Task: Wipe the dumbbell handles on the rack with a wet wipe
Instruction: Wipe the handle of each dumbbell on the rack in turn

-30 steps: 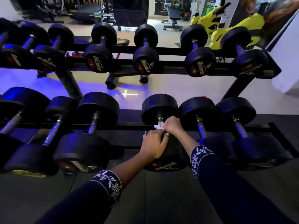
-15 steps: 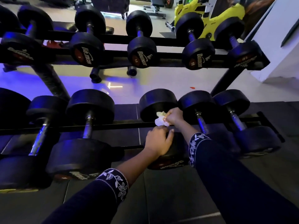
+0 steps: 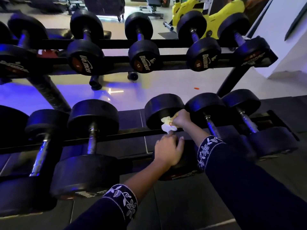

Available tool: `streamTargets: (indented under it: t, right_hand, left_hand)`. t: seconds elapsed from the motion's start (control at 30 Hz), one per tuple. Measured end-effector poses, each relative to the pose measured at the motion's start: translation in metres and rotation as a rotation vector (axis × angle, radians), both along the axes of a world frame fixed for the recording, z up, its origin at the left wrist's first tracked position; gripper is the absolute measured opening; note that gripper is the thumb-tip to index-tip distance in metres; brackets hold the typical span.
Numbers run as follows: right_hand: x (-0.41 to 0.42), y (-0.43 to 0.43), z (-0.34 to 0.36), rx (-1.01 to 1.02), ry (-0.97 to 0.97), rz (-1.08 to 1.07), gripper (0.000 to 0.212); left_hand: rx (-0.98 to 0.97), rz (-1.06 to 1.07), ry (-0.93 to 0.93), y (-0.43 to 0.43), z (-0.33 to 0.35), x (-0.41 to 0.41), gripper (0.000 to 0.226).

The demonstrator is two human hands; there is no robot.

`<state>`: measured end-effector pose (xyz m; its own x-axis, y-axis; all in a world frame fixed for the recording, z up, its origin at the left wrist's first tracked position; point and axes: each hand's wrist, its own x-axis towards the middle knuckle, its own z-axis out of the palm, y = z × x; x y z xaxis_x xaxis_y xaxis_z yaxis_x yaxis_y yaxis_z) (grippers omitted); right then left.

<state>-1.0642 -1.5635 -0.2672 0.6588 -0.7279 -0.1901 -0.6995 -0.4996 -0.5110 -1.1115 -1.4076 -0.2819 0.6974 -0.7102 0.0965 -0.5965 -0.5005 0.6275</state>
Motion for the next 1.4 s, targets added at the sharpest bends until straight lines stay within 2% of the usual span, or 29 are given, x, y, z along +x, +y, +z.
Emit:
streamTargets:
  t: [0.1,0.2,0.3,0.43,0.5,0.6,0.7,0.9,1.03,1.13,1.2,1.3,1.4]
  right_hand:
    - [-0.020,0.004,0.004,0.024,0.152,0.178,0.035]
    - [-0.042,0.005,-0.004,0.071,0.150,0.300,0.034]
    - [-0.037,0.000,-0.006,0.079,0.040,0.218,0.012]
    - [-0.017,-0.006,-0.006,0.062,-0.093,0.086,0.028]
    - [-0.018,-0.007,-0.007,0.075,-0.051,0.136,0.028]
    - [-0.031,-0.007,-0.015,0.125,0.043,0.276,0.013]
    - [-0.035,-0.010,-0.021,0.137,0.032,0.313,0.023]
    - [-0.025,-0.016,-0.015,0.234,-0.093,0.214,0.015]
    - [-0.042,-0.017,-0.024,0.189,0.049,0.310,0.033]
    - [-0.044,-0.015,-0.025,0.212,0.037,0.266,0.020]
    - [-0.037,-0.014,-0.020,0.263,-0.071,0.174,0.012]
    - [-0.025,-0.014,-0.011,0.245,-0.129,0.107,0.018]
    - [-0.030,-0.011,-0.007,0.219,-0.024,0.164,0.026]
  left_hand:
    - [0.041,0.099,0.115,-0.006,0.000,0.005,0.044]
    - [0.059,0.127,0.131,-0.007,0.003,0.001,0.041]
    - [0.068,0.170,0.151,-0.008,0.005,-0.001,0.039]
    - [0.080,0.284,0.191,-0.010,0.006,-0.006,0.043]
    - [0.126,0.319,0.108,-0.015,0.009,-0.015,0.047]
    - [0.193,0.342,-0.027,-0.027,0.015,-0.027,0.049]
    - [0.198,0.359,0.037,-0.033,0.018,-0.023,0.046]
    - [0.247,0.420,0.113,-0.037,0.020,-0.019,0.042]
    - [0.266,0.435,0.116,-0.038,0.018,-0.018,0.052]
    - [0.255,0.431,0.119,-0.038,0.018,-0.018,0.053]
    - [0.249,0.426,0.120,-0.037,0.019,-0.019,0.047]
    - [0.230,0.423,0.125,-0.036,0.023,-0.021,0.042]
    - [0.221,0.404,0.124,-0.034,0.022,-0.021,0.044]
